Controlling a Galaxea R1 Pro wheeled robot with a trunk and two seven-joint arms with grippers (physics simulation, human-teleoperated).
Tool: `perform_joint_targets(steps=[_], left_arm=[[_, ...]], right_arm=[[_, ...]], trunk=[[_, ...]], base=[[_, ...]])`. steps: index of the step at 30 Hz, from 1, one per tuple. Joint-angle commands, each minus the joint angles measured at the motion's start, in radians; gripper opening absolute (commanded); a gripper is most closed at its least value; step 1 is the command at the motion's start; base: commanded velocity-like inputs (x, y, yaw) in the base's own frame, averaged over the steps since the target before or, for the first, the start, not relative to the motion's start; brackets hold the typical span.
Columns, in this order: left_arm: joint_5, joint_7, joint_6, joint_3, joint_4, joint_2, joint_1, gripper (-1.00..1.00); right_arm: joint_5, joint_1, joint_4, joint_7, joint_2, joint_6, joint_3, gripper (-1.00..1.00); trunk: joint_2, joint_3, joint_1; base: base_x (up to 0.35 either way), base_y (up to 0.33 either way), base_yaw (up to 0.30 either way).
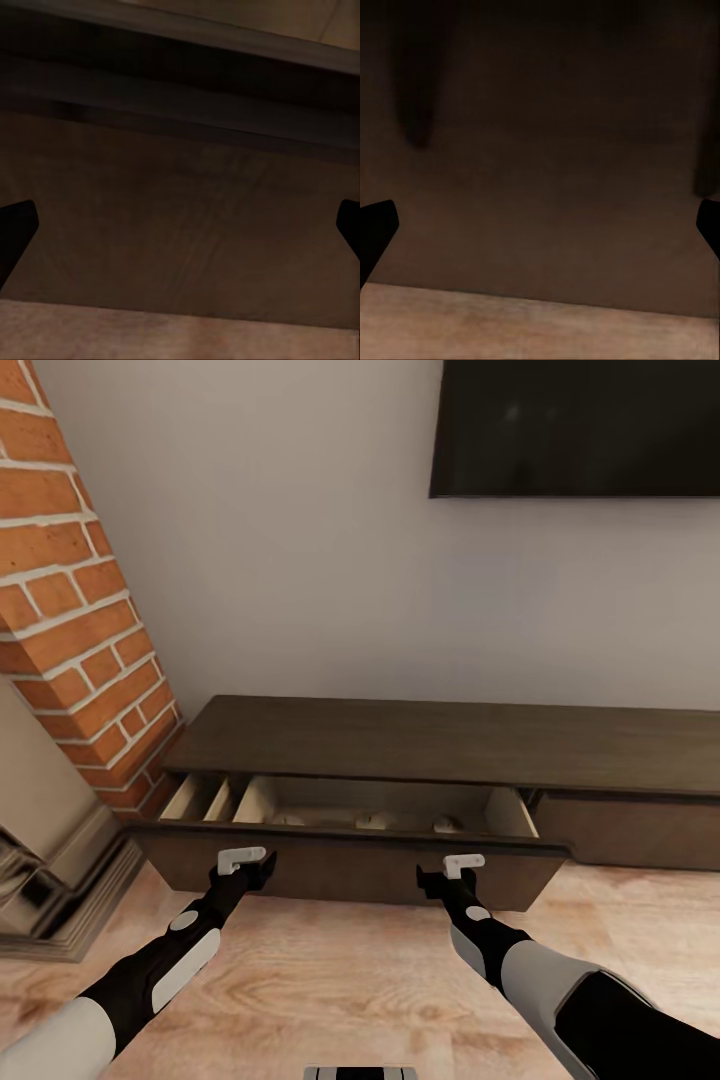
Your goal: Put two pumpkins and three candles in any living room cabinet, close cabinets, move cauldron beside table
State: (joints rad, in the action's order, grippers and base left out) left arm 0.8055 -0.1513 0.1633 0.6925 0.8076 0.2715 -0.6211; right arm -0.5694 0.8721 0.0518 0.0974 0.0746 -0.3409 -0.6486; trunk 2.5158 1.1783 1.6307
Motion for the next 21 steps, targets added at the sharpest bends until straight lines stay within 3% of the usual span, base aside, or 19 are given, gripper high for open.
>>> perform_joint_targets(steps=[1,15,21], left_arm=[[0.009,-0.008,0.007,0.008,0.001,0.002,-0.002,1.0],[0.009,-0.008,0.007,0.008,0.002,0.002,-0.002,1.0],[0.009,-0.008,0.011,0.008,0.002,0.002,-0.001,1.0]], right_arm=[[0.0,0.001,0.0,0.004,0.001,-0.001,-0.02,1.0],[0.0,0.001,0.0,0.004,0.002,-0.001,-0.02,1.0],[0.0,0.001,0.0,0.004,0.002,-0.001,-0.02,1.0]], trunk=[[0.0,0.001,0.0],[0.0,0.001,0.0],[0.0,0.001,0.0]], base=[[0.297,0.0,0.0],[0.287,0.0,0.0],[0.097,0.0,0.0]])
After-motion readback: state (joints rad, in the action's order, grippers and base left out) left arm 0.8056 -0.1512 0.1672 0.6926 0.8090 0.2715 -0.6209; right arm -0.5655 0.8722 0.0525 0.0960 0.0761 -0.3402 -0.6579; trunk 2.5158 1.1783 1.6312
